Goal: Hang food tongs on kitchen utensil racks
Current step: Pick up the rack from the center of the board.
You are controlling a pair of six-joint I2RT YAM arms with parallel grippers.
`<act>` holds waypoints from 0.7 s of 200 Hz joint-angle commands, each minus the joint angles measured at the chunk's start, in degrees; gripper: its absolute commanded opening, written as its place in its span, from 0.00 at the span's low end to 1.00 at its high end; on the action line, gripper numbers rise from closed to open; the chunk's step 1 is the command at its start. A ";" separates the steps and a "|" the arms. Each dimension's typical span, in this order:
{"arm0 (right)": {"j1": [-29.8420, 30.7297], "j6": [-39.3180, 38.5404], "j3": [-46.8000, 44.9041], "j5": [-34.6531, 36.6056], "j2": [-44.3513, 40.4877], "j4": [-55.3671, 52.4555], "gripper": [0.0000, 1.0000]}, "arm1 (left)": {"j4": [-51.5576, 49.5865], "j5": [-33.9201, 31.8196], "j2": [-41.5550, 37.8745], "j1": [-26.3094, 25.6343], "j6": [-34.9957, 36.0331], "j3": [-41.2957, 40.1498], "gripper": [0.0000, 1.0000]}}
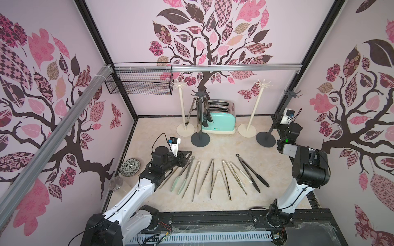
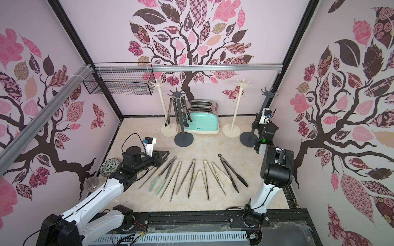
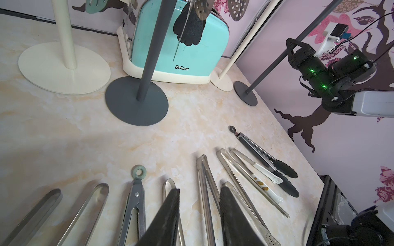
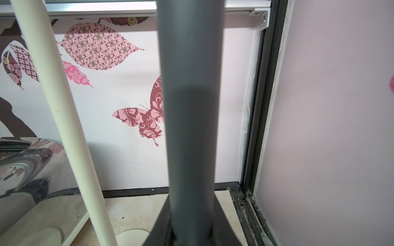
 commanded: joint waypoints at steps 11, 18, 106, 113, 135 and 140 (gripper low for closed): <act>0.42 2.22 -1.33 -3.99 -7.18 0.47 0.00 | -0.14 -0.87 -1.34 -0.41 0.41 -0.55 0.35; 0.40 2.64 -1.76 -4.78 -8.49 -0.02 0.00 | -0.37 -1.01 -1.34 -0.41 0.32 -0.59 0.34; 10.56 2.09 -1.38 -10.84 -20.72 -8.99 0.00 | -3.96 -1.41 -2.52 -0.94 -1.18 -0.04 0.34; 12.57 1.23 -1.14 -10.40 -20.97 -9.90 0.00 | -4.24 -1.41 -2.46 -0.94 -1.29 0.06 0.34; 17.96 1.40 -0.67 -8.91 -20.52 -9.40 0.00 | -4.80 -1.50 -2.44 -0.97 -1.54 0.16 0.34; 19.10 1.61 -0.58 -8.53 -20.32 -9.19 0.00 | -4.87 -1.50 -2.51 -1.00 -1.55 0.08 0.34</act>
